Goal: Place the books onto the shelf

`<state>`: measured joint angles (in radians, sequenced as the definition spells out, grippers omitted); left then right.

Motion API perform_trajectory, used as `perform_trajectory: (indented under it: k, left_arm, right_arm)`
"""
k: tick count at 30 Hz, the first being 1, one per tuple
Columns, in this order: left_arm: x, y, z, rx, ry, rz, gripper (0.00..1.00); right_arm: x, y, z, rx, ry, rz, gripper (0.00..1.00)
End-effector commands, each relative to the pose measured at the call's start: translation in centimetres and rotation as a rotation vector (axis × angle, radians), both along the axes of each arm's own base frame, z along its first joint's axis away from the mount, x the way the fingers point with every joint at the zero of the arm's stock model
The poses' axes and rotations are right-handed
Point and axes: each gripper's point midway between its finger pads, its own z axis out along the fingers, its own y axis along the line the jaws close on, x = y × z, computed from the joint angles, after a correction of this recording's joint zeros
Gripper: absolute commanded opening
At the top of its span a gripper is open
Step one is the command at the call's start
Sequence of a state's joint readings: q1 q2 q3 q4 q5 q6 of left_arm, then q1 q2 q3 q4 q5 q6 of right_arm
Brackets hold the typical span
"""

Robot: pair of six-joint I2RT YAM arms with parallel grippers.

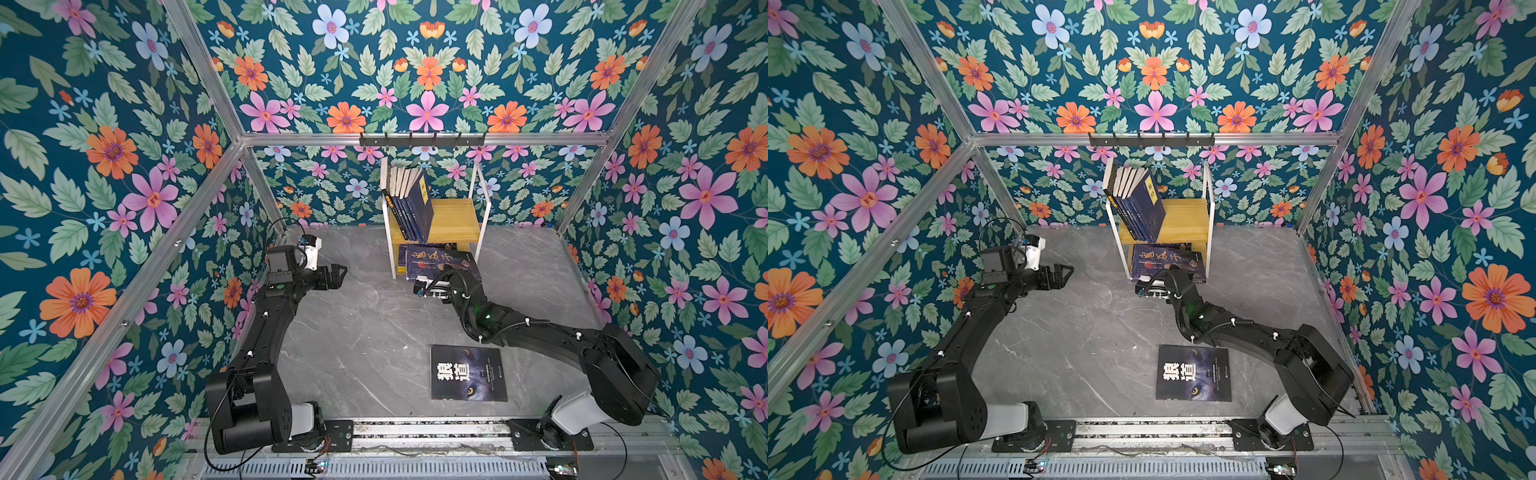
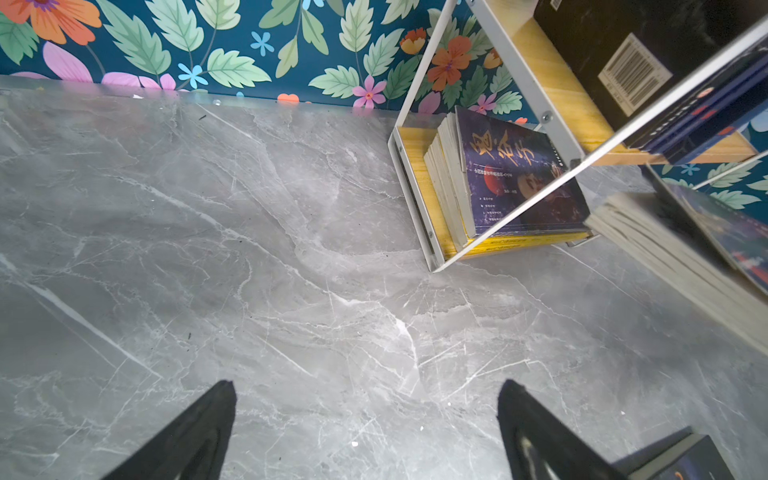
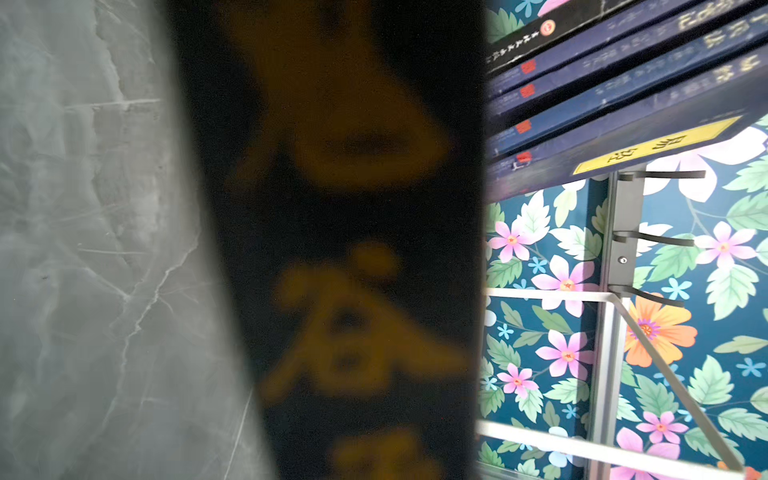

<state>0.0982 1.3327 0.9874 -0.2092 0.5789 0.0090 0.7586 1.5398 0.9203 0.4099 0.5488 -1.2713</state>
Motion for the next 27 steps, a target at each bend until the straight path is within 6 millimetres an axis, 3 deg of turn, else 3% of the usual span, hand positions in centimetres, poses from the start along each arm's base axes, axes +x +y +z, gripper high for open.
perform_trajectory:
  k: [1,12,14,21,27]
  left_arm:
    - [-0.1,-0.4,0.7,-0.021,-0.018,-0.021,1.00]
    - [-0.6,-1.0,1.5,-0.035,-0.036,-0.035,1.00]
    - [-0.6,-1.0,1.5,-0.038,-0.035,-0.038,1.00]
    - [-0.6,-1.2,1.4,-0.041,-0.033,-0.041,1.00]
    - [-0.5,-1.1,1.3,-0.038,-0.031,-0.038,1.00]
  right_arm:
    - [1.4,0.3,2.6,0.031,-0.082,0.001,0.00]
    - [4.5,1.0,4.0,0.047,-0.110,0.012,0.00]
    - [5.5,1.3,2.7,0.030,-0.092,0.007,0.00]
    - [8.5,1.8,2.1,0.050,-0.116,-0.015,0.00]
    - [10.5,2.8,-1.7,0.025,-0.066,-0.016,0.00]
